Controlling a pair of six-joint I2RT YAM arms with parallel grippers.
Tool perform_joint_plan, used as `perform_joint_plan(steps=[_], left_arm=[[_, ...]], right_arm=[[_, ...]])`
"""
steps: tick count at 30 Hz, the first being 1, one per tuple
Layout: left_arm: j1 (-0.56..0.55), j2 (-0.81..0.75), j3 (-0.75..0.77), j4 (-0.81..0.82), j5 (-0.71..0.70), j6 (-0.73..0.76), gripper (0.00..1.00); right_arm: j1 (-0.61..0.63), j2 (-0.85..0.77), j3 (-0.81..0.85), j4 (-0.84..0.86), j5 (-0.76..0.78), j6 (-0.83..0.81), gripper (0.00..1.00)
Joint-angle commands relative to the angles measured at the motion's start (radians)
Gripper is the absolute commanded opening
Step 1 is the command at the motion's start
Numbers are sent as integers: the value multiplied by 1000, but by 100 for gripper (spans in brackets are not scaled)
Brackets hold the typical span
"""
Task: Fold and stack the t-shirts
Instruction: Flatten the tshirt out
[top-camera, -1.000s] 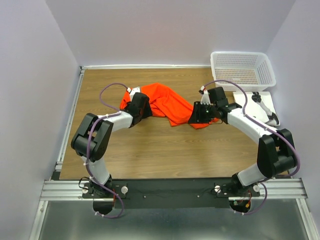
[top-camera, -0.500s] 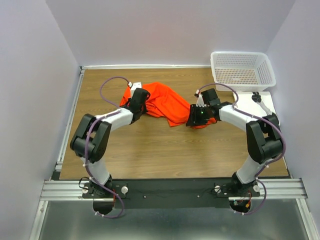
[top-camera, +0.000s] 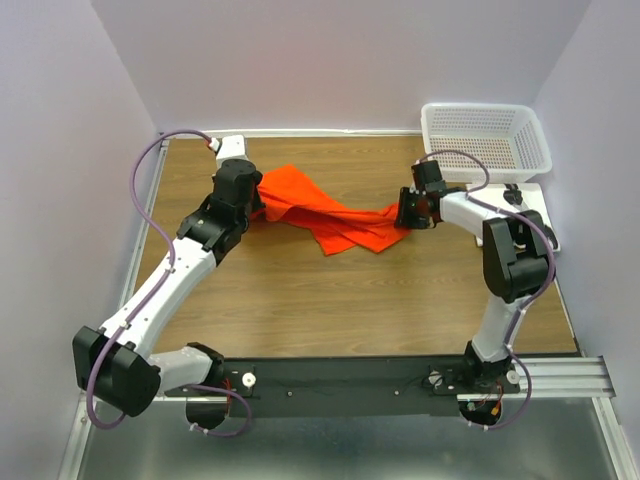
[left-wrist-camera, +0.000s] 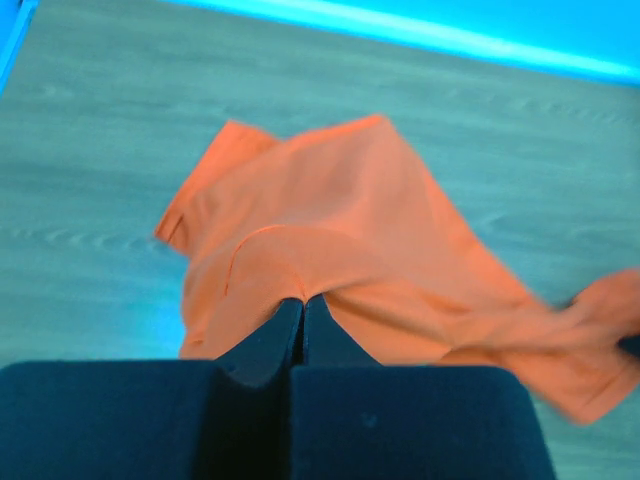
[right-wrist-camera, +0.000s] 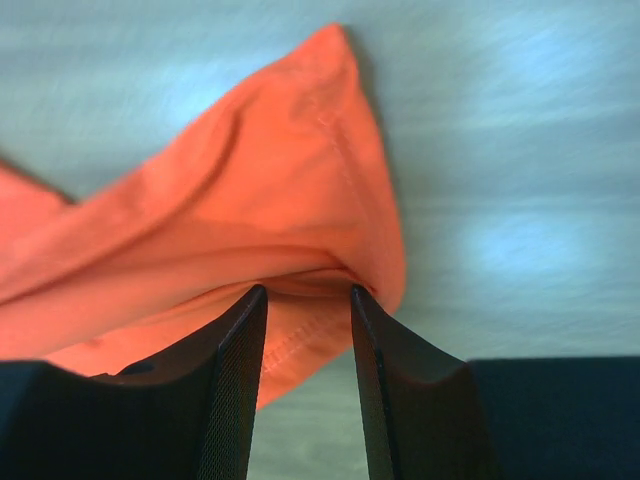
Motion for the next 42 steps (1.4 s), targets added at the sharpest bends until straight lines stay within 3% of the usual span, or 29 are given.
perform_joint_plan(steps=[1, 7, 13, 19, 31, 42], left_arm=[[6, -27, 2, -187, -41, 15, 0], [8, -99, -3, -224, -41, 23, 0], [8, -112, -41, -216, 20, 2, 0], [8, -127, -67, -216, 20, 3, 0], [8, -124, -73, -226, 38, 11, 0], [8, -139, -76, -261, 37, 6, 0]], right_arm=[[-36, 44, 67, -5, 78, 25, 46], [-34, -42, 59, -7, -54, -15, 47], [-34, -82, 27, -5, -45, -49, 47], [-34, 13, 116, -2, -221, -135, 47], [-34, 180, 232, 2, -206, -329, 50], [-34, 298, 277, -1, -384, -439, 53]])
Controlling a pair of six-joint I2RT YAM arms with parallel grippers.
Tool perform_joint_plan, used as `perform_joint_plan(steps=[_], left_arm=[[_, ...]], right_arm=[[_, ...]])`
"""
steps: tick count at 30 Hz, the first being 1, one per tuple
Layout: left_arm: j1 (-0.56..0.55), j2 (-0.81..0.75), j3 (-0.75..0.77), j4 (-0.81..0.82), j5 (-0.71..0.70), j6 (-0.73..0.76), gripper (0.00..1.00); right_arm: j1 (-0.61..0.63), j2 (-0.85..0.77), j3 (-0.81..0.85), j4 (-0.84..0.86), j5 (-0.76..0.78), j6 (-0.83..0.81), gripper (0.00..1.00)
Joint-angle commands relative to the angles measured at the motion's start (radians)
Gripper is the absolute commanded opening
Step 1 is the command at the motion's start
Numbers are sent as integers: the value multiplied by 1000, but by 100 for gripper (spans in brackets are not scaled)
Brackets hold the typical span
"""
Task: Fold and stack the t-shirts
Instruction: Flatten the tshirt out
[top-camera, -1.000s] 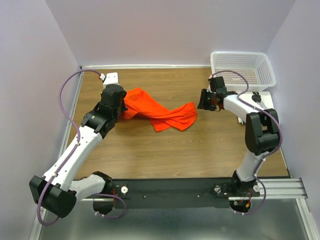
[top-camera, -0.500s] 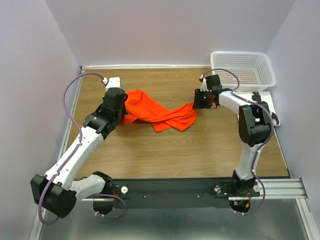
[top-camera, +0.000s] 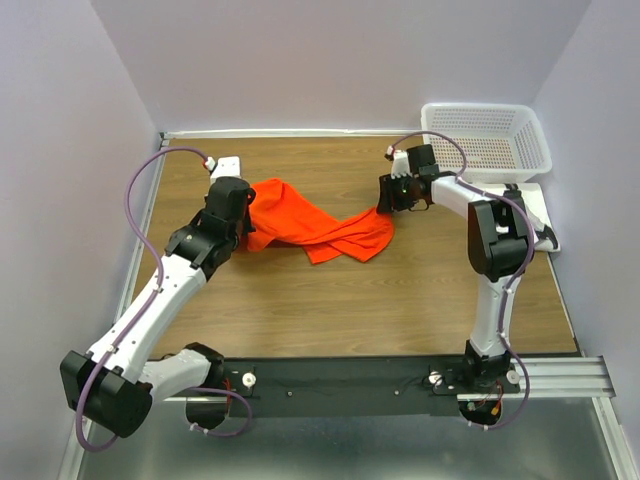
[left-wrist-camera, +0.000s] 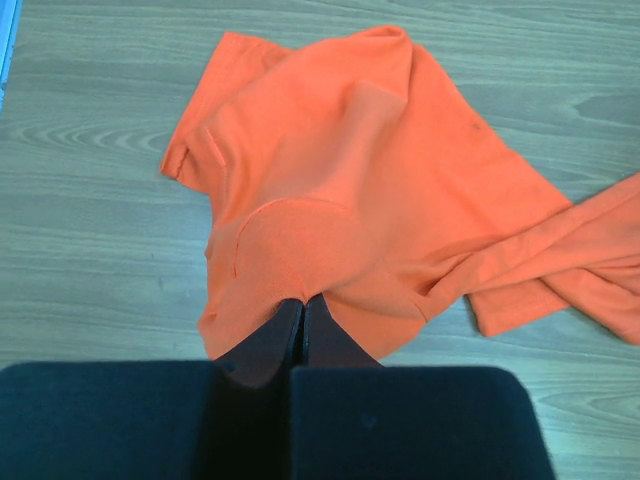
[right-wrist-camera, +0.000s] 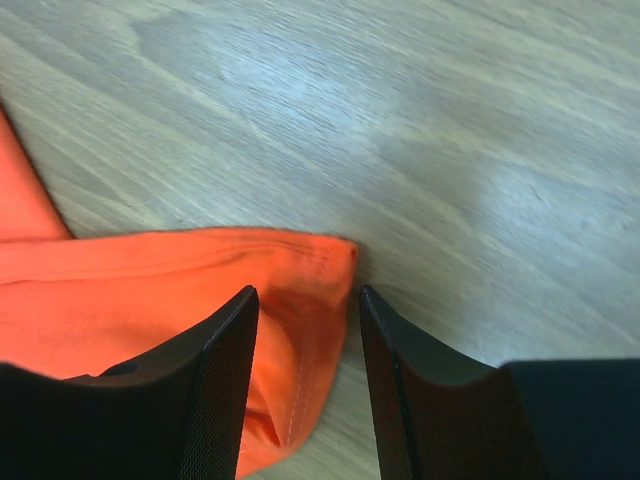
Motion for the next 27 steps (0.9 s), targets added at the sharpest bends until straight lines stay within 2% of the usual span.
perform_joint_plan(steps=[1, 6, 15, 19, 22, 25, 27], left_arm=[[5, -32, -10, -21, 13, -4, 0], [7, -37, -5, -38, 19, -8, 0], [7, -58, -17, -52, 20, -19, 0], [7, -63, -19, -53, 23, -24, 0], [7, -64, -28, -43, 20, -18, 0], [7, -52, -43, -8, 17, -5, 0], [22, -44, -63, 52, 14, 8, 0]], right_arm=[[2, 75, 0, -24, -81, -66, 53], [2, 102, -1, -24, -70, -108, 52], [3, 124, 5, -56, -47, -131, 45], [3, 140, 25, -74, -52, -134, 31], [2, 147, 40, -80, -56, -131, 12], [3, 145, 80, -87, -43, -114, 1], [2, 134, 114, -96, -14, -105, 0]])
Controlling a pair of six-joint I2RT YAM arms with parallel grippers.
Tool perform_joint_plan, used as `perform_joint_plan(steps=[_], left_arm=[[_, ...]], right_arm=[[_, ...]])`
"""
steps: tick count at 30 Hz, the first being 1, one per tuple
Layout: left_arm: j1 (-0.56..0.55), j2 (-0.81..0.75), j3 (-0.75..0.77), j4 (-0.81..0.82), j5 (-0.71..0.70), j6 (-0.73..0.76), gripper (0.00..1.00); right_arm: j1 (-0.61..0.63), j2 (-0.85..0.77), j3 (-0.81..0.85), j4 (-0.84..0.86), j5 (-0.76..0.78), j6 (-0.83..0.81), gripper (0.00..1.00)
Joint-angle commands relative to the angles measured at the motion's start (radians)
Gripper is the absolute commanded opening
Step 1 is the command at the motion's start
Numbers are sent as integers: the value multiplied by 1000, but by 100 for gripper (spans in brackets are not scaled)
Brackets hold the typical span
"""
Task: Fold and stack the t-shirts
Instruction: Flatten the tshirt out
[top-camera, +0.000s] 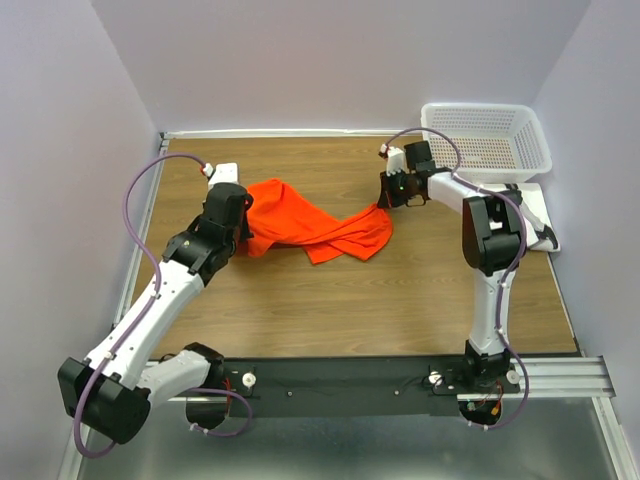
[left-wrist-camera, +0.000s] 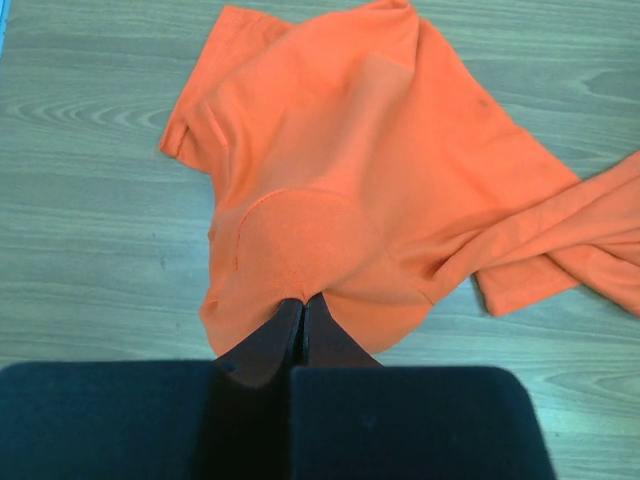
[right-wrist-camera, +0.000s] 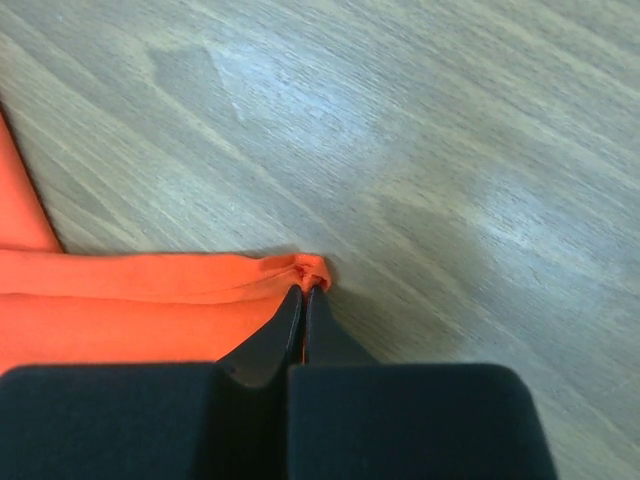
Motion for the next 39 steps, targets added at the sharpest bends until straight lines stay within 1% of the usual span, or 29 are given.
perform_joint_plan(steps=[1, 2, 3, 5, 6, 7, 10, 11, 14, 15, 18, 20, 21, 22, 23, 24, 25, 26, 27, 29, 30, 31, 32, 33, 34, 35, 37, 38, 39], left_arm=[[33, 20, -33, 109, 4, 45, 0], [46, 39, -29, 135, 6, 62, 0], [89, 89, -10, 191, 6, 104, 0], [143, 163, 39, 238, 13, 138, 0], [186, 206, 133, 258, 16, 154, 0], [201, 296, 277, 233, 15, 175, 0], [211, 445, 520, 183, -20, 209, 0], [212, 471, 662, 178, -48, 235, 0], [238, 531, 838, 176, -83, 250, 0], [244, 538, 919, 183, -89, 258, 0], [251, 527, 975, 189, -123, 289, 0], [251, 469, 938, 199, -119, 287, 0], [252, 438, 862, 219, -102, 280, 0], [251, 374, 816, 229, -83, 269, 0], [251, 339, 767, 236, -65, 258, 0], [251, 302, 664, 242, -25, 244, 0], [251, 268, 616, 239, -1, 226, 0], [251, 207, 569, 230, 19, 195, 0], [251, 179, 472, 204, 74, 174, 0], [249, 114, 381, 160, 134, 119, 0], [251, 98, 288, 111, 220, 99, 0], [251, 81, 237, 88, 275, 77, 0], [249, 47, 127, 63, 402, 35, 7], [248, 26, 126, 57, 465, 10, 11], [243, 6, 12, 54, 513, -18, 15], [238, -49, -40, 52, 550, -42, 23], [237, -108, -151, 25, 592, -104, 32], [237, -166, -170, 12, 599, -115, 36], [237, -189, -180, -1, 595, -125, 45]], right_arm=[[3, 41, 80, -116, 113, 17, 0], [5, 32, 108, -120, 145, 22, 1], [3, 11, 174, -125, 176, 22, 0], [3, -3, 258, -129, 286, 22, 0], [3, -6, 306, -136, 325, 23, 0], [3, -15, 410, -139, 393, 22, 0], [2, -35, 565, -148, 468, 14, 0], [2, -57, 646, -146, 490, 11, 0], [3, -91, 757, -146, 523, 0, 1], [3, -120, 800, -142, 526, -4, 0], [2, -190, 788, -126, 526, -9, 0], [3, -287, 687, -106, 486, -15, 1], [3, -319, 644, -94, 465, -17, 1], [2, -391, 539, -93, 449, -6, 1], [2, -422, 488, -91, 431, 9, 1], [3, -465, 419, -87, 432, 23, 1], [3, -498, 359, -82, 398, 37, 0], [2, -575, 214, -73, 393, 70, 0], [2, -610, 141, -50, 383, 87, 1], [2, -713, -18, -21, 363, 138, 1], [3, -736, -149, -14, 354, 144, 1], [3, -761, -221, -14, 347, 181, 1], [3, -801, -341, -14, 328, 222, 1], [3, -827, -411, -14, 317, 245, 1], [3, -848, -466, -14, 308, 271, 1], [3, -868, -517, -14, 291, 319, 2], [3, -929, -653, -16, 288, 368, 7], [3, -946, -693, -22, 291, 412, 24], [3, -959, -721, -33, 287, 431, 33]])
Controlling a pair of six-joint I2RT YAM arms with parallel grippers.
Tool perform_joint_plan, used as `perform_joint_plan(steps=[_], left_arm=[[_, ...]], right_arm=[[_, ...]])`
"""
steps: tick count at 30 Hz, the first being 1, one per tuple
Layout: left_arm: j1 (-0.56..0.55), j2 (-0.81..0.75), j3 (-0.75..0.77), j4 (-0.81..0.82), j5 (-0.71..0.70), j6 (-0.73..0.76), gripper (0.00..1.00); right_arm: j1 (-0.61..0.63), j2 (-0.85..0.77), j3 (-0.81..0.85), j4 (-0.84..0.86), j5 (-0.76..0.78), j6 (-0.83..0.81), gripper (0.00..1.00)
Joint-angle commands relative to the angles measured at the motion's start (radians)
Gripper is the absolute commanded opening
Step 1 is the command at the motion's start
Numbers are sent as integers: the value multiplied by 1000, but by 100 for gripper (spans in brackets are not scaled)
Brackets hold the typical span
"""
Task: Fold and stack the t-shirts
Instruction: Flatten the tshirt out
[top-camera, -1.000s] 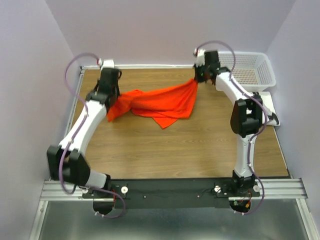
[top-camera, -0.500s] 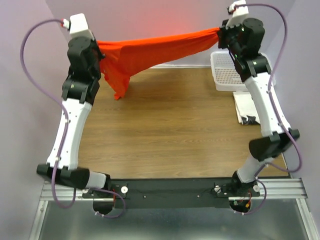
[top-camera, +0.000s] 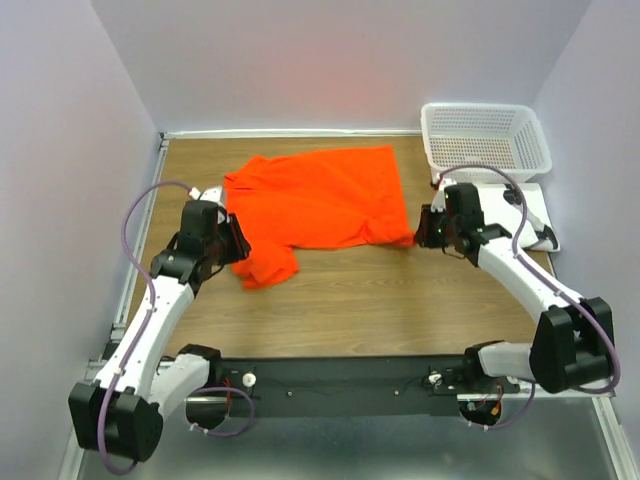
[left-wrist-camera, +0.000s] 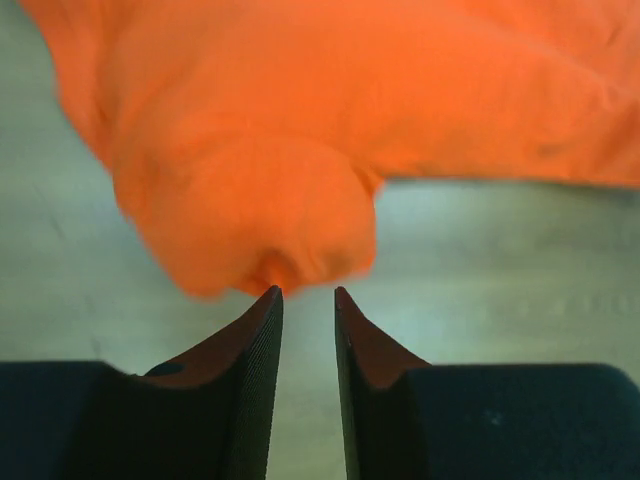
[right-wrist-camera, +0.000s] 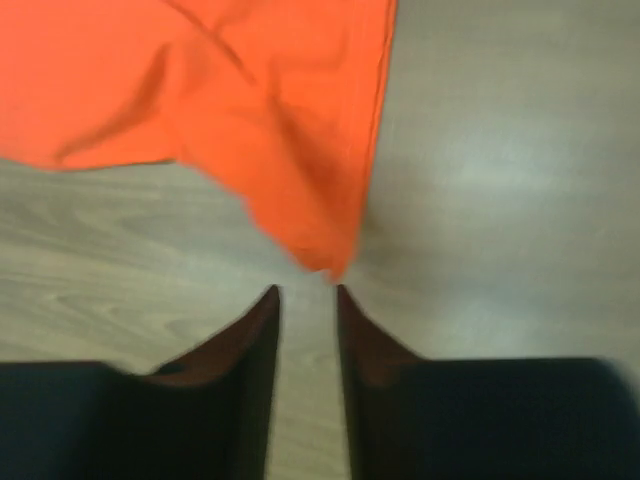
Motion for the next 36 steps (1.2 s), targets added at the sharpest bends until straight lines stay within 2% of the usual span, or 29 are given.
perform_joint_plan(steps=[1, 2, 5, 6, 9, 10, 11, 14, 17, 19, 21, 22, 25, 26, 29, 34, 36], left_arm=[[-4, -180, -60, -102, 158, -121, 47], [-4, -191, -57, -113, 158, -123, 47], [-4, -188, -50, -129, 142, -111, 63], [-4, -179, -53, -112, 115, -108, 71], [-2, -124, -81, -27, 78, -103, 72], [-4, -106, -90, 0, 66, -107, 71], [-2, -63, -96, 24, 46, -112, 65], [-2, 34, -118, 113, 1, -123, 53], [6, 127, -144, 202, -19, -127, 49], [12, 202, -138, 259, -17, -123, 48], [24, 288, -118, 293, -76, -109, 47], [33, 289, -109, 298, -80, -103, 47], [67, 398, -76, 298, -91, -72, 43], [75, 436, -73, 296, -94, -68, 38], [111, 477, -75, 284, -94, -40, 34], [164, 504, -113, 302, -105, -20, 34], [176, 510, -121, 305, -108, -14, 33]], right_arm=[[-3, -127, -115, -24, -53, 163, 41], [-3, -135, -127, -34, -53, 176, 45], [-3, -167, -147, -54, -56, 205, 53], [-5, -171, -141, -53, -64, 205, 55], [-5, -136, -85, -59, -98, 182, 56], [-3, -124, -69, -57, -107, 176, 56], [-3, -95, -51, -61, -115, 165, 56], [-5, -46, -3, -57, -78, 154, 56], [-3, 17, 32, -59, 12, 156, 52], [-5, 104, 63, -59, 28, 154, 48], [-5, 190, 93, -54, 4, 148, 48], [-6, 190, 94, -54, -3, 150, 47], [-6, 290, 149, -48, -24, 148, 46], [-5, 327, 172, -42, -39, 145, 46], [-6, 413, 219, -22, -41, 142, 46], [-23, 512, 271, 5, -38, 145, 45], [-41, 552, 290, 18, -36, 145, 41]])
